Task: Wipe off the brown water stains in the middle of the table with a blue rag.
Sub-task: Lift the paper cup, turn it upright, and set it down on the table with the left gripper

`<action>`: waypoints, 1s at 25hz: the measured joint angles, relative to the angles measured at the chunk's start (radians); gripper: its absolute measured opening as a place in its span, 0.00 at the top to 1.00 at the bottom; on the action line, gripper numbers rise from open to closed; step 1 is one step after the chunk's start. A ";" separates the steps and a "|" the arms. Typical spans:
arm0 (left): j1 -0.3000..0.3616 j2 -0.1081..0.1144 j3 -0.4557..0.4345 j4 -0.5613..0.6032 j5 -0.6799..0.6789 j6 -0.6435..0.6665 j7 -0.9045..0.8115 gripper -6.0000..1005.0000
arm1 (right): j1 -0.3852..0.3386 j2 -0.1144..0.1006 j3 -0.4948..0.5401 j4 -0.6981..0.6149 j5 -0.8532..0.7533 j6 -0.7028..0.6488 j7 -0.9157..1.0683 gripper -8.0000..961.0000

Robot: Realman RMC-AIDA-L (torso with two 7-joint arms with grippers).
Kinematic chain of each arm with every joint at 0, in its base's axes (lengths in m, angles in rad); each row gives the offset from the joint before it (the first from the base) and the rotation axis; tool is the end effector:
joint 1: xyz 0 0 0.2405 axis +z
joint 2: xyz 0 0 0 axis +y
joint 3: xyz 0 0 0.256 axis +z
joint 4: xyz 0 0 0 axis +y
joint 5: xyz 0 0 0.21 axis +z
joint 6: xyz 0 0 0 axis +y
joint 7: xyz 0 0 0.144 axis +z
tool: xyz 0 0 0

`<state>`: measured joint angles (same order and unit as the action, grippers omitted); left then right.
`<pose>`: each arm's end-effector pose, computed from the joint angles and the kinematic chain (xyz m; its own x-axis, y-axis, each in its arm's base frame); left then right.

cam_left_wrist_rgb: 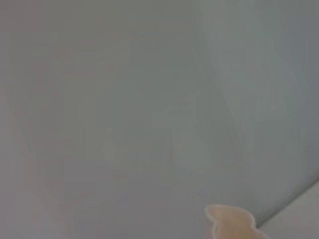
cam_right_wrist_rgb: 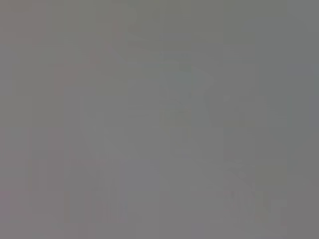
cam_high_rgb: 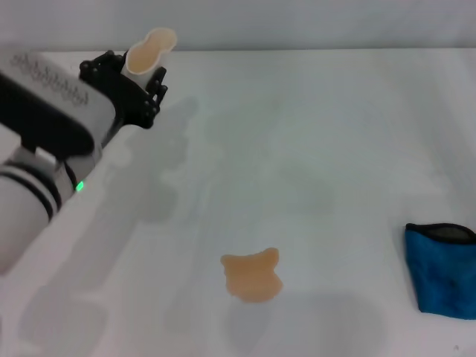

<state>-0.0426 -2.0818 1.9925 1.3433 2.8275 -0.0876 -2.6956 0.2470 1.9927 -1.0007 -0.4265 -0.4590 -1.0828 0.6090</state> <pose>-0.2012 0.3271 -0.0388 0.9460 0.0386 0.3218 0.3085 -0.4123 -0.8573 0.3838 0.3179 0.1159 0.6407 0.1395 -0.7550 -0.7629 0.0044 -0.6465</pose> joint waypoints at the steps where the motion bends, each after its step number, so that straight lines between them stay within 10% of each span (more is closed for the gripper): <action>1: 0.009 0.000 0.020 -0.025 -0.002 -0.064 0.009 0.57 | 0.000 0.000 0.000 0.000 0.000 0.000 0.000 0.10; 15: 0.030 -0.002 0.428 -0.458 -0.438 -0.917 0.091 0.56 | 0.007 0.000 0.015 0.010 0.004 0.018 -0.002 0.10; 25: 0.001 -0.003 0.556 -0.646 -0.619 -1.096 -0.089 0.51 | 0.024 0.001 0.016 0.012 0.004 0.053 -0.025 0.10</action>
<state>-0.0418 -2.0852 2.5488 0.6971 2.2082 -1.1832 -2.7843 0.2710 1.9936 -0.9847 -0.4144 -0.4554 -1.0296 0.5836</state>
